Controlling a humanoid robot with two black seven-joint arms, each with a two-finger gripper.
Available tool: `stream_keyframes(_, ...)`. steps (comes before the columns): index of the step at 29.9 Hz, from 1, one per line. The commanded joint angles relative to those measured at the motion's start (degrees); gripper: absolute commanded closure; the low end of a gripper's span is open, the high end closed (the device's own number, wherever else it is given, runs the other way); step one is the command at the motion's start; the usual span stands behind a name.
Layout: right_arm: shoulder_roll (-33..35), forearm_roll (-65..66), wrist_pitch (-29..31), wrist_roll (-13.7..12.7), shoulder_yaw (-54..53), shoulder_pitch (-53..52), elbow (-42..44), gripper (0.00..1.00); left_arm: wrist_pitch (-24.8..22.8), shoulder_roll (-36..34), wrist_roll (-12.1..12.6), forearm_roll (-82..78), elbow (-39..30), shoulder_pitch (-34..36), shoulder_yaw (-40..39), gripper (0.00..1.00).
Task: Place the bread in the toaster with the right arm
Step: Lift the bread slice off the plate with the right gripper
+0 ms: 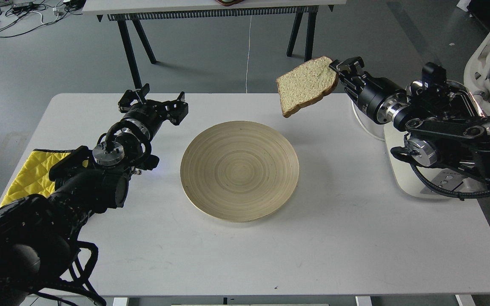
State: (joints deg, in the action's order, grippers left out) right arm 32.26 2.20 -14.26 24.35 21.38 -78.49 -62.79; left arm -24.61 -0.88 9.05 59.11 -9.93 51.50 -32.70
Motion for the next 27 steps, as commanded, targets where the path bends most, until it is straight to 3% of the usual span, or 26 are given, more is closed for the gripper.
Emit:
stream_keyframes(1, 4.8, 1.2, 0.0, -0.9, 0.7, -5.7, -0.1, 0.86, 0.0, 0.0, 0.0, 0.0, 0.0, -0.1, 0.0, 0.00)
stream_keyframes(12, 14.9, 14.8, 0.1, -3.7, 8.5, -19.3, 5.2, 0.85, 0.0, 0.1, 0.0, 0.0, 0.0, -0.1, 0.0, 0.00)
stream_keyframes(27, 24.8, 26.4, 2.1, -5.1, 14.7, -20.7, 3.6, 0.85, 0.0, 0.1, 0.0, 0.0, 0.0, -0.1, 0.0, 0.00)
